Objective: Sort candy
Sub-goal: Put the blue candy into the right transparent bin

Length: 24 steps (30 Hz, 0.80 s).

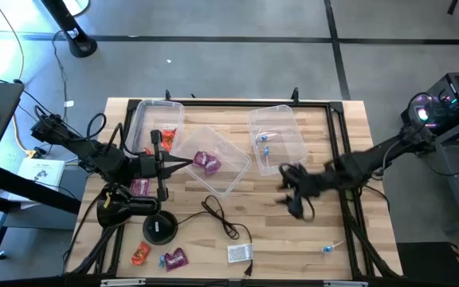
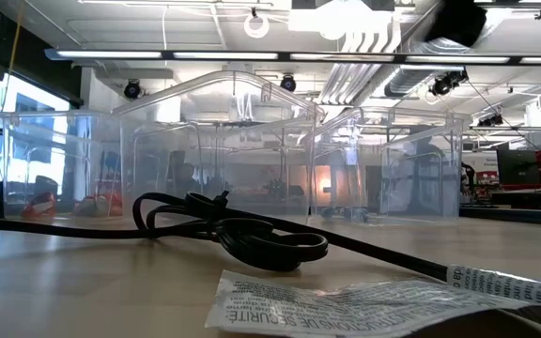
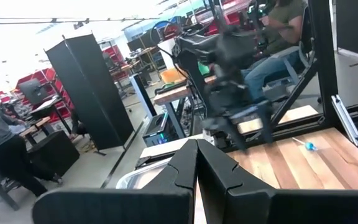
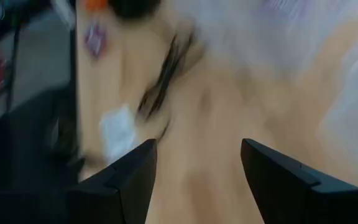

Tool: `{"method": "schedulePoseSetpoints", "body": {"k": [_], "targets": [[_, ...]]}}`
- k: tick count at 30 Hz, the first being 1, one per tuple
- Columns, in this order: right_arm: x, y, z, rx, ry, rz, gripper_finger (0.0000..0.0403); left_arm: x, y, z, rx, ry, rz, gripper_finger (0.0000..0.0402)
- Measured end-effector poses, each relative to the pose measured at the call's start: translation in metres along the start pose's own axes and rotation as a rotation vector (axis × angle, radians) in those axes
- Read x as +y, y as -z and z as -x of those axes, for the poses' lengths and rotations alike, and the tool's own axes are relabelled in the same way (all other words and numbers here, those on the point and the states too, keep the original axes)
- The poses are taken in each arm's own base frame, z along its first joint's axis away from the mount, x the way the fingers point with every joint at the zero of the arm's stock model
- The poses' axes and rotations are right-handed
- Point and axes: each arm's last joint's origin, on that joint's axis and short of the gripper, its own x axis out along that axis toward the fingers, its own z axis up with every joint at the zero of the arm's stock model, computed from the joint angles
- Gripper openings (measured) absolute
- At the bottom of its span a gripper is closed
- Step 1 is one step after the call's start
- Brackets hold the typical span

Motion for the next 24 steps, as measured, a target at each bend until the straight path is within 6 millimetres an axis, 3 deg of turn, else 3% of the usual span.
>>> {"method": "schedulePoseSetpoints", "body": {"k": [7, 13, 18, 24], "targets": [[0.02, 0.084, -0.018, 0.329, 0.004, -0.257, 0.0227, 0.0, 0.001, 0.0, 0.006, -0.001, -0.004, 0.0], [0.024, 0.142, -0.03, 0.597, 0.097, -0.311, 0.0227, 0.0, 0.001, 0.0, 0.007, -0.001, -0.005, 0.0], [0.025, 0.167, -0.041, 0.747, 0.17, -0.325, 0.0227, 0.0, 0.002, 0.0, 0.015, 0.002, -0.012, 0.0], [0.042, 0.181, -0.047, 0.894, 0.026, -0.275, 0.0227, -0.001, 0.003, 0.0, 0.023, 0.005, -0.018, 0.0]]}}
